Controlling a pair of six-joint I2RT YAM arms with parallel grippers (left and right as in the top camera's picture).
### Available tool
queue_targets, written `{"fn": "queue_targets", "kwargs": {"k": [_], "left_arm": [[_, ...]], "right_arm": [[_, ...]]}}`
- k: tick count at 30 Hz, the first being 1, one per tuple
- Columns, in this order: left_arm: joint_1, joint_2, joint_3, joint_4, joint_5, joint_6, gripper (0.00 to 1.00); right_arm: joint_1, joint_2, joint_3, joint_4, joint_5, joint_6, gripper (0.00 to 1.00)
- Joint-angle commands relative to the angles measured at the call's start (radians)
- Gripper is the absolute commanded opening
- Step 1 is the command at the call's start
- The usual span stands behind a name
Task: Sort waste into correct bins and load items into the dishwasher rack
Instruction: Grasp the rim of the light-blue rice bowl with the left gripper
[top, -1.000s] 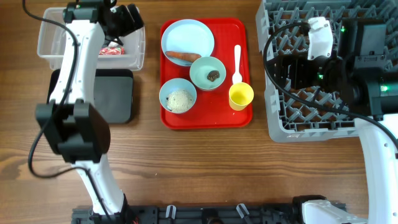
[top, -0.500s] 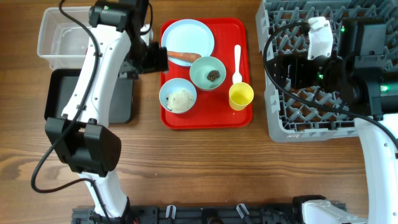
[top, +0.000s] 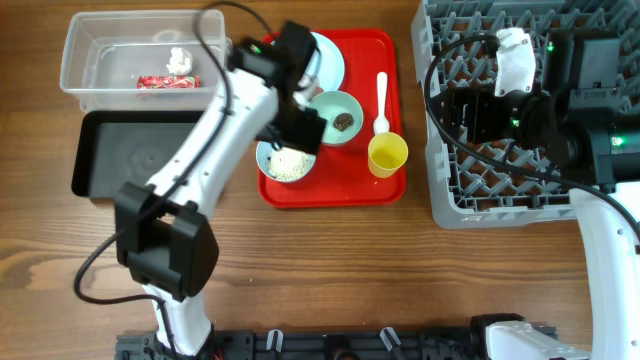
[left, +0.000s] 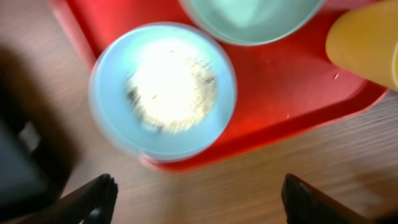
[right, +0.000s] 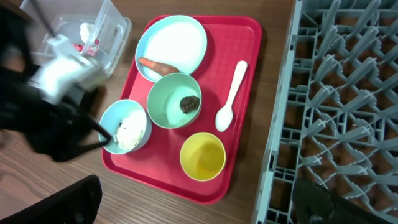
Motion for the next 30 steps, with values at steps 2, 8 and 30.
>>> {"fn": "queue_targets", "kwargs": {"k": [2, 8, 30], "left_arm": [[-0.005, 0.011, -0.166, 0.148, -0.013, 0.141, 0.88], [-0.005, 0.011, -0.272, 0.279, 0.095, 0.254, 0.81], [-0.012, 0.082, -0.311, 0.364, 0.130, 0.240, 0.35]], "right_arm": [[-0.004, 0.011, 0.014, -0.009, -0.010, 0.011, 1.00], [-0.004, 0.011, 0.014, -0.003, -0.010, 0.012, 1.00], [-0.004, 0.011, 0.014, -0.019, -0.010, 0.012, 1.00]]}}
